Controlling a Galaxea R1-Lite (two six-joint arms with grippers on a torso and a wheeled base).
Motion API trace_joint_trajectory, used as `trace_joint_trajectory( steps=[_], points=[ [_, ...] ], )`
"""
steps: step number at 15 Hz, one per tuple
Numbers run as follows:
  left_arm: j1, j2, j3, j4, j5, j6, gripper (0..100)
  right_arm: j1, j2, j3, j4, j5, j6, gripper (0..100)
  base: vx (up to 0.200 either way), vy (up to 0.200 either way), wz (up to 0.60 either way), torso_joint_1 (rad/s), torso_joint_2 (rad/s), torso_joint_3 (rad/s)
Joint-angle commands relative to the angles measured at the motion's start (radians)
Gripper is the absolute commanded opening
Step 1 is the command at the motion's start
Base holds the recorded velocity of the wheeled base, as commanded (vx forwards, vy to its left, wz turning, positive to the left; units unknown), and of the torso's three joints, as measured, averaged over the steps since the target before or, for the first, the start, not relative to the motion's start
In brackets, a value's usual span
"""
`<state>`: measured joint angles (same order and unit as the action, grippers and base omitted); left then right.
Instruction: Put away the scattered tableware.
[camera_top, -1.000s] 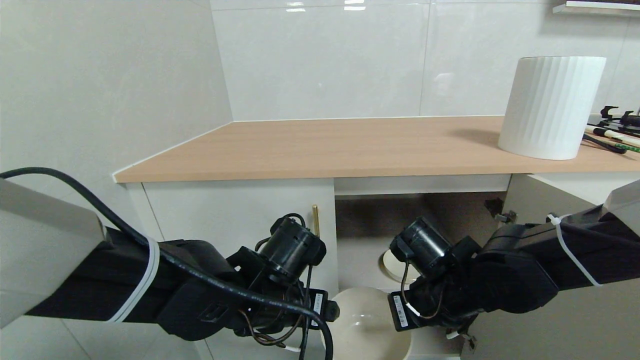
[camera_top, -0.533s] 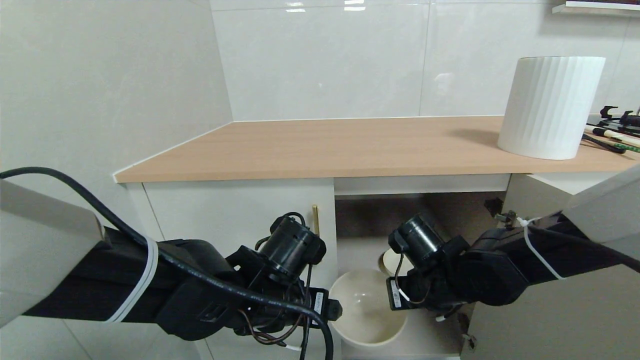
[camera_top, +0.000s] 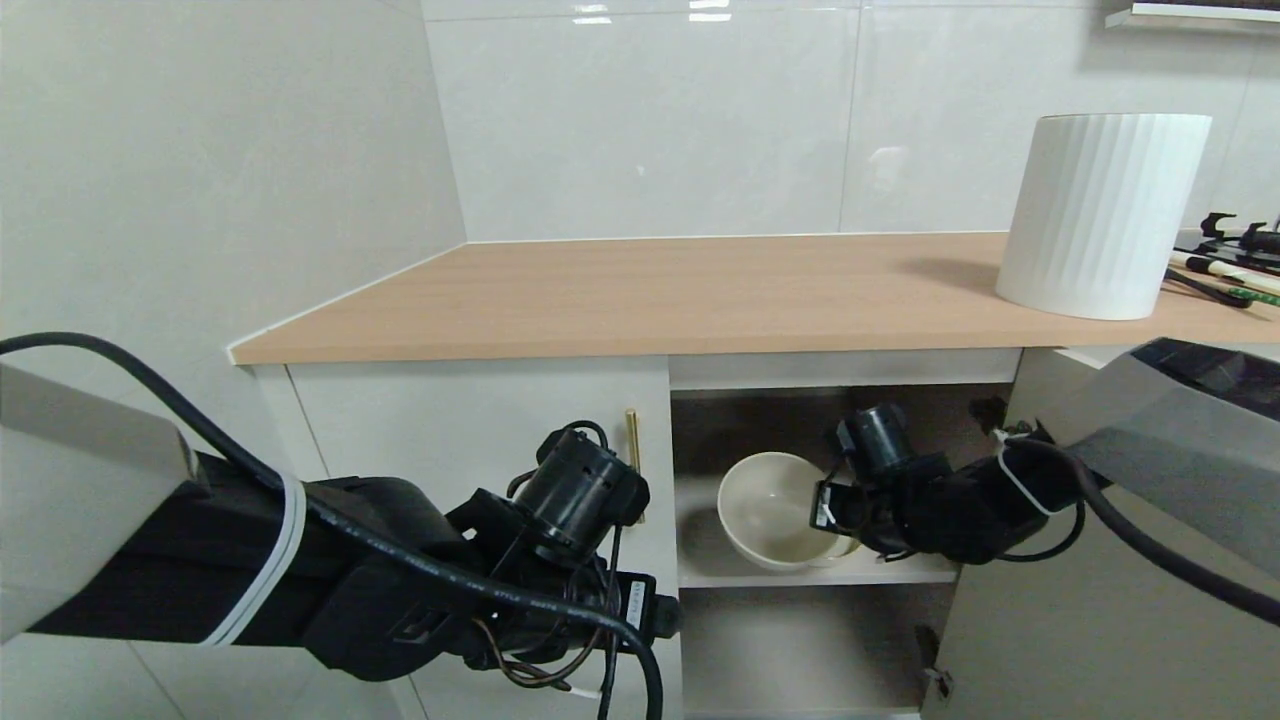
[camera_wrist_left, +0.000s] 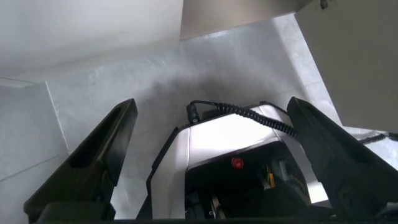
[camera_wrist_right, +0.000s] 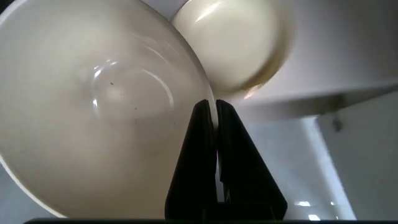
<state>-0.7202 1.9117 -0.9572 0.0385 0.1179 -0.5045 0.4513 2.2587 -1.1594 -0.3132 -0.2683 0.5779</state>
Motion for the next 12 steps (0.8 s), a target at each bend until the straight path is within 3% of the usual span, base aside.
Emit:
trace_joint_trajectory(
  steps=[1,8,12],
  points=[
    [-0.001,-0.002,0.000,0.000,0.000,0.000,100,-0.059,0.082,-0.063,-0.001,-0.002,-0.001,0,0.000,0.000,0.00,0.000,0.00,0.000],
    [-0.001,-0.002,0.000,-0.002,0.000,0.000,100,-0.140,0.196,-0.220,0.069,-0.006,-0.007,0,0.000,0.000,0.00,0.000,0.00,0.000],
    [-0.001,-0.002,0.000,-0.002,0.000,-0.002,100,-0.146,0.219,-0.238,0.083,-0.006,-0.010,0,0.000,0.000,0.00,0.000,0.00,0.000]
  ],
)
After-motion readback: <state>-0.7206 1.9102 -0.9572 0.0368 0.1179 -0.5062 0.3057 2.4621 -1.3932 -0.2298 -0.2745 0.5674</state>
